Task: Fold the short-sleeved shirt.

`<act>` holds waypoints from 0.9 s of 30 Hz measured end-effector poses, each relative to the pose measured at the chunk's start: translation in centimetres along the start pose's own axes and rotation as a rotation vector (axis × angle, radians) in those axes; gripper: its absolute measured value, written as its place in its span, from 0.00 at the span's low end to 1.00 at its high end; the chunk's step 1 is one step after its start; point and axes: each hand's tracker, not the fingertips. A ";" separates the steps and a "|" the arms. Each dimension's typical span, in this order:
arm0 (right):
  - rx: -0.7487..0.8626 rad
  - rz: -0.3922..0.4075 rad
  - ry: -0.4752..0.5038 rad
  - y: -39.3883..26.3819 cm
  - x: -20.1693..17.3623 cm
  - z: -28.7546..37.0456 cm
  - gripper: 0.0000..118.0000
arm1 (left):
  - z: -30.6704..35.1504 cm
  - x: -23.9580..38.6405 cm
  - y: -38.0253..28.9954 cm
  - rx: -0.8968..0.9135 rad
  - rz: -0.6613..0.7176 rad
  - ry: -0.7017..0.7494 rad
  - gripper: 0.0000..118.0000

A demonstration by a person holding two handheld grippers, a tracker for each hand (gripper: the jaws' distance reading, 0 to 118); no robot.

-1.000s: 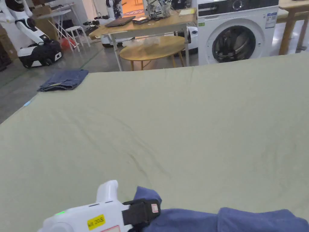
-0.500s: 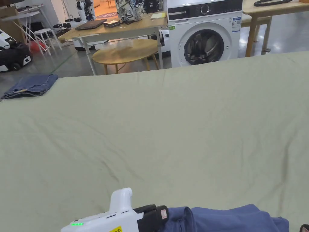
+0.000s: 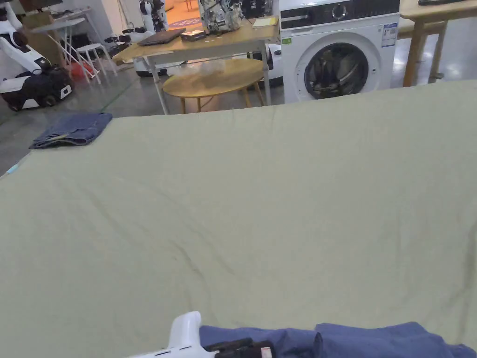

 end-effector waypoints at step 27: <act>0.031 -0.039 -0.003 1.9 0.0 1.2 0.00 | 11.7 -3.1 1.7 0.272 0.243 -0.051 0.06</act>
